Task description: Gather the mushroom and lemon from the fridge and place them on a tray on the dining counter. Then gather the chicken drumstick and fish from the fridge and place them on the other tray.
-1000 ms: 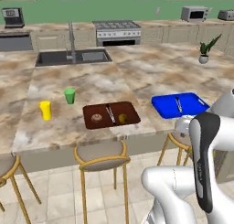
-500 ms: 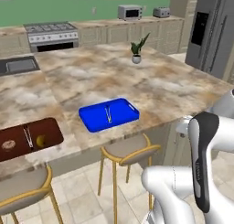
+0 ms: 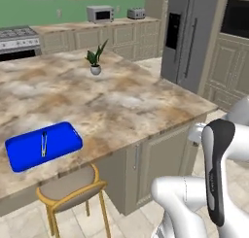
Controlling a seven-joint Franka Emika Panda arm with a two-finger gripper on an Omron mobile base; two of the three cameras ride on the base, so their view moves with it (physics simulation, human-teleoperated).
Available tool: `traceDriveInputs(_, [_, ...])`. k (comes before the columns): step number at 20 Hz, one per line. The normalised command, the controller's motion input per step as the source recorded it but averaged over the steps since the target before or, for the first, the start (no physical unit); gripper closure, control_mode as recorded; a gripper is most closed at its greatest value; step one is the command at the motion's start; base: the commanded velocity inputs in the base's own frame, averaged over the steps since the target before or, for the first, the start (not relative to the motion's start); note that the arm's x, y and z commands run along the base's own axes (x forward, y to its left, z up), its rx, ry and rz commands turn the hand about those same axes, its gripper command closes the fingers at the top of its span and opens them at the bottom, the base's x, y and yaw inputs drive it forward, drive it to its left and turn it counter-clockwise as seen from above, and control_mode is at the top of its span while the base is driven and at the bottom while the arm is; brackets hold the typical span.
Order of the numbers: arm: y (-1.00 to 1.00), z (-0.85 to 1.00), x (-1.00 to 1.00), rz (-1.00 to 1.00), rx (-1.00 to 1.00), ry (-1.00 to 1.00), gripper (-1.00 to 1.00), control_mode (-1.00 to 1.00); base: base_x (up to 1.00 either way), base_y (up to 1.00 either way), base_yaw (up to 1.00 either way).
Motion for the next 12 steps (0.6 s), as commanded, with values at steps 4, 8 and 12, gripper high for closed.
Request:
traceDriveInputs(4, [0.0, 0.0, 0.0, 0.0, 0.0, 0.0, -1.0, 1.0, 0.52, -1.0, -0.05])
traceDriveInputs(8, [0.0, 0.0, 0.0, 0.0, 0.0, 0.0, -1.0, 1.0, 0.52, -1.0, 0.0])
traceDriveInputs(12, [0.0, 0.0, 0.0, 0.0, 0.0, 0.0, -1.0, 1.0, 0.6, -1.0, 0.0])
